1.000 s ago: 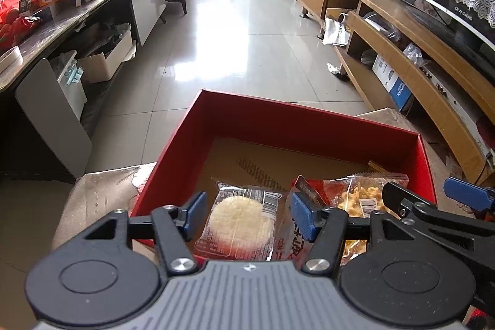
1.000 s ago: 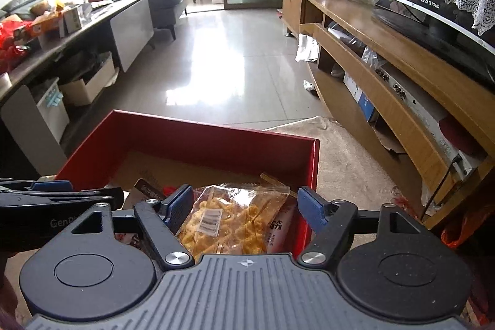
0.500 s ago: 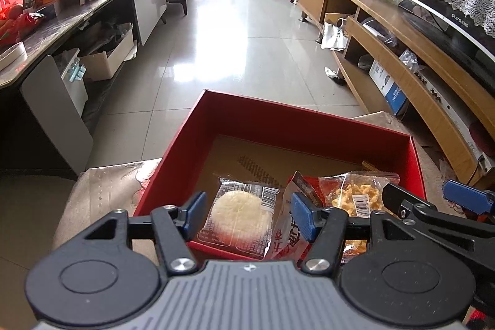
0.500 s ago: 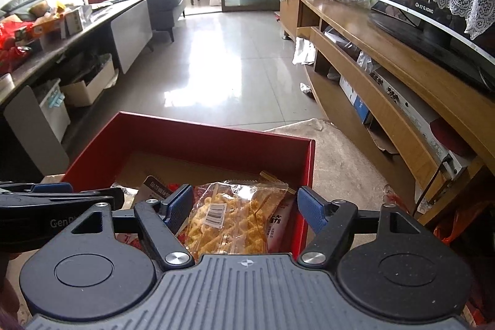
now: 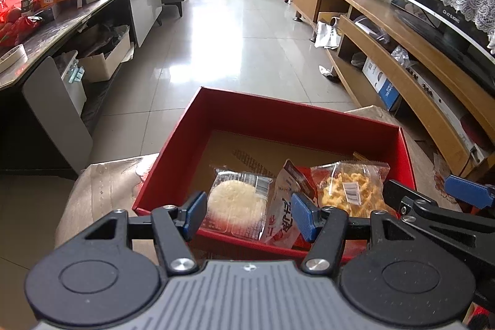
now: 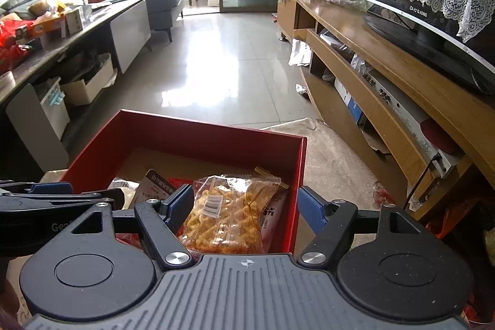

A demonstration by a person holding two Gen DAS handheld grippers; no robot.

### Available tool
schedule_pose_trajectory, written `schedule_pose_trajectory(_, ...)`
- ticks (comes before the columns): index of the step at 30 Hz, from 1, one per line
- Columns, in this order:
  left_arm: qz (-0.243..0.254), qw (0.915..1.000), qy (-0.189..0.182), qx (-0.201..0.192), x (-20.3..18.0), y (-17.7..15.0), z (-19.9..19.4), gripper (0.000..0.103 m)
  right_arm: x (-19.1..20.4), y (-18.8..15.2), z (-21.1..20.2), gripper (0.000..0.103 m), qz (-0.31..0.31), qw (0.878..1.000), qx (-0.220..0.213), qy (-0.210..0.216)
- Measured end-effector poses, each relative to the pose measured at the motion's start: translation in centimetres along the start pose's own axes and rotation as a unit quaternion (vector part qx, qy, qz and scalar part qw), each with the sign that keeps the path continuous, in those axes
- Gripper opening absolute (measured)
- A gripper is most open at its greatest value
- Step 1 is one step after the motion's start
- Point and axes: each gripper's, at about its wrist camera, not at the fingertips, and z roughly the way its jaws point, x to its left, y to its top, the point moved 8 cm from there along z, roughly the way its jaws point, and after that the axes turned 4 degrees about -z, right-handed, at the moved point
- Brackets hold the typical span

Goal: Organize snacks
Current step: 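Move both tools back toward the sausage pack and blue bar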

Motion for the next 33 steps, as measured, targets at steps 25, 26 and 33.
schedule_pose_trajectory(25, 0.05, 0.9936, -0.041, 0.093, -0.8, -9.3, -1.0, 0.058, 0.1, -7.8, -2.9, 0.079, -0.016, 0.996, 0.085, -0.002)
schedule_pose_trajectory(26, 0.051, 0.9928, -0.045, 0.098, -1.0, -9.5, -0.8, 0.058, -0.2, -8.2, -2.9, 0.079, -0.012, 0.996, 0.092, 0.0)
schedule_pose_trajectory(33, 0.075, 0.9865, -0.074, 0.125, -2.8, -10.4, 1.0, 0.059, -1.4, -10.5, -2.4, 0.079, 0.003, 0.992, 0.128, 0.008)
